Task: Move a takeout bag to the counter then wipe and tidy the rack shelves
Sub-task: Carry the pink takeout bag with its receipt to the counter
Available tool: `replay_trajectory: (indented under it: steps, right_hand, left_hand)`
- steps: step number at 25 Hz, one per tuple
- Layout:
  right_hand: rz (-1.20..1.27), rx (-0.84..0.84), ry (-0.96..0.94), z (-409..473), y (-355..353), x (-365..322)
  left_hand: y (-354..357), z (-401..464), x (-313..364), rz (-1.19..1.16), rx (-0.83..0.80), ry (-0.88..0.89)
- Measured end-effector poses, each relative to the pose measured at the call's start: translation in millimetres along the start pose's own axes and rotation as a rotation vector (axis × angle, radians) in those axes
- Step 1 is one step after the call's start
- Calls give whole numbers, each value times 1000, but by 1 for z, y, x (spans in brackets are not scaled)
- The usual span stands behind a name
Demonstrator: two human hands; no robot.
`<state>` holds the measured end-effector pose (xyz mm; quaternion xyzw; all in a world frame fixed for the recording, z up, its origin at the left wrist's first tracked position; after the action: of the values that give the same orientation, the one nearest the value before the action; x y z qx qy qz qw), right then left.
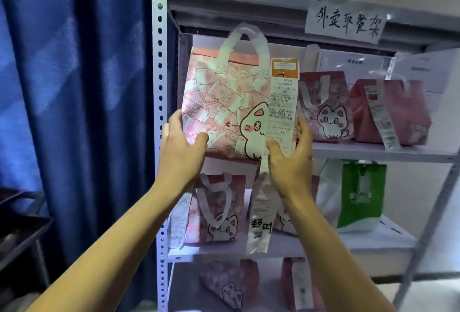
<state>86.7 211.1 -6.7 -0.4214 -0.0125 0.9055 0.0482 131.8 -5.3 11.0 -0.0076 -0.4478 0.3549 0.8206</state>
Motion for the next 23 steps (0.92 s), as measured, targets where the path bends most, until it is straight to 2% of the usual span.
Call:
replay_trajectory:
  steps: [10, 14, 23]
  right_hand:
    - [-20, 106, 63, -90, -29, -7]
    - [15, 163, 107, -125, -56, 4]
    - [-88, 324, 239, -187, -141, 22]
  left_hand:
    - [-5, -80, -5, -180, -96, -20]
    - [18, -109, -9, -239, -152, -46]
    - [99, -166, 8, -301, -336, -67]
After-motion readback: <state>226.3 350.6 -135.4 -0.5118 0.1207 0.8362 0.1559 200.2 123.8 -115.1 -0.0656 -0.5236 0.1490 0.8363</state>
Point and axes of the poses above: each hand's wrist, its own z-axis towards the middle knuckle, its own y-axis out of the palm, x = y × z, the point moved 4 cm from there along z, towards the middle knuckle, and after that the axes turned 11 degrees about -x, right-handed, at the moved point
